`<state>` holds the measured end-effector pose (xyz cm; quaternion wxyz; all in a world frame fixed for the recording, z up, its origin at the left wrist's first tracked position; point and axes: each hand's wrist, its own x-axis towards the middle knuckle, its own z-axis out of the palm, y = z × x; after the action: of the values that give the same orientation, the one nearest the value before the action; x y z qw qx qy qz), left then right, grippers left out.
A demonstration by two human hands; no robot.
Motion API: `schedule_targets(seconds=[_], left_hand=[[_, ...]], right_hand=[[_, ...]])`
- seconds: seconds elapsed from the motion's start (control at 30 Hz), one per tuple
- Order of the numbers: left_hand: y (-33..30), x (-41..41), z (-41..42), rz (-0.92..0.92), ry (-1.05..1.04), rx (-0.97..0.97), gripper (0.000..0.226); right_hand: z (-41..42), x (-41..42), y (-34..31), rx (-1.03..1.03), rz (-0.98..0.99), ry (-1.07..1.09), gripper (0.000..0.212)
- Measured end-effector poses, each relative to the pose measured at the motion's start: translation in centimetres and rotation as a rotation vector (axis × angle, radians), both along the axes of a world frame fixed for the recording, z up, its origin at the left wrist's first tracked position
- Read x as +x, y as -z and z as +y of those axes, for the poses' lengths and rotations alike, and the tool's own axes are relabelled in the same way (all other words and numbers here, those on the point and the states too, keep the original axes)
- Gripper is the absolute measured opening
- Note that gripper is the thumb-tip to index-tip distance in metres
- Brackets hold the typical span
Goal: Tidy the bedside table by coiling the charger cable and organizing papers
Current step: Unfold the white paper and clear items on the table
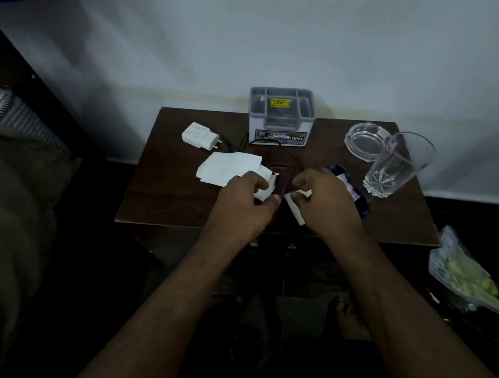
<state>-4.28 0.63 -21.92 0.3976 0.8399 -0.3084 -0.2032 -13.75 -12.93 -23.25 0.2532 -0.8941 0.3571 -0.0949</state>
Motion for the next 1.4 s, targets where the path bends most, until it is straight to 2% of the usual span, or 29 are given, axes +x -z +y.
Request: schedule_targets(seconds=[0.17,0.23,0.37,0.47,0.5,0.57,0.63,0.7,0.8,0.83,0.9,0.97,1.0,1.13,1.2,1.27,1.37,1.4], left_hand=[[0.0,-0.2,-0.5,0.021,0.001,0.024,0.033],[-0.1,-0.2,-0.8,0.015,-0.003,0.031,0.033],[-0.2,-0.1,-0.8,0.01,-0.023,0.035,0.032],[-0.5,0.2,-0.6,0.046,-0.059,0.016,0.032],[-0.7,0.3,-0.7,0.103,-0.092,-0.01,0.034],[-1.5,0.4,-0.7,0.375,-0.191,-0.126,0.04],[-2.5,0.7,-0.7,0.703,-0.242,-0.232,0.047],[-2.8,1.0,-0.5,0.857,-0.276,-0.326,0.041],[-2.6,1.7,-0.2,0.764,-0.361,-0.393,0.015],[-2.5,2.0,0.0,0.719,-0.39,-0.397,0.016],[-2.3,2.8,0.5,0.662,-0.434,-0.388,0.024],[-2.3,3.7,1.1,0.616,-0.399,-0.367,0.027],[-2.2,4.1,1.4,0.609,-0.357,-0.357,0.027],[-2.3,4.8,2.0,0.633,-0.322,-0.365,0.025],[-2.1,5.1,2.1,0.617,-0.355,-0.413,0.028],[-2.0,5.6,2.1,0.585,-0.443,-0.458,0.032],[-1.6,6.7,1.8,0.535,-0.612,-0.444,0.024],[-1.4,7.0,1.7,0.541,-0.653,-0.441,0.028]], right_hand=[[0.8,-0.4,1.4,-0.078,0.345,-0.058,0.051],[0.7,-0.4,1.8,-0.107,0.389,-0.067,0.052],[0.4,-0.3,1.7,-0.069,0.284,-0.018,0.038],[0.5,0.0,0.5,-0.131,-0.007,0.105,0.028],[0.8,0.3,-0.1,-0.166,-0.107,0.11,0.025],[1.8,1.0,-0.9,-0.168,-0.278,0.052,0.024],[3.2,1.8,-1.4,-0.102,-0.388,-0.069,0.026],[4.3,2.5,-1.4,0.028,-0.445,-0.193,0.026],[4.8,3.5,-1.2,0.249,-0.551,-0.188,0.024],[4.6,3.7,-1.2,0.29,-0.596,-0.138,0.023],[3.7,4.0,-1.0,0.244,-0.637,-0.043,0.021],[2.9,4.1,-0.8,0.14,-0.55,-0.021,0.034],[2.6,4.2,-0.7,0.163,-0.502,-0.04,0.042],[2.5,4.8,-0.7,0.655,-0.441,-0.149,0.052],[2.5,5.2,-0.7,0.776,-0.408,-0.185,0.056],[2.4,5.7,-0.5,0.739,-0.391,-0.168,0.052],[2.3,6.2,0.0,0.586,-0.443,-0.048,0.035],[2.2,6.3,0.1,0.529,-0.467,-0.011,0.03]])
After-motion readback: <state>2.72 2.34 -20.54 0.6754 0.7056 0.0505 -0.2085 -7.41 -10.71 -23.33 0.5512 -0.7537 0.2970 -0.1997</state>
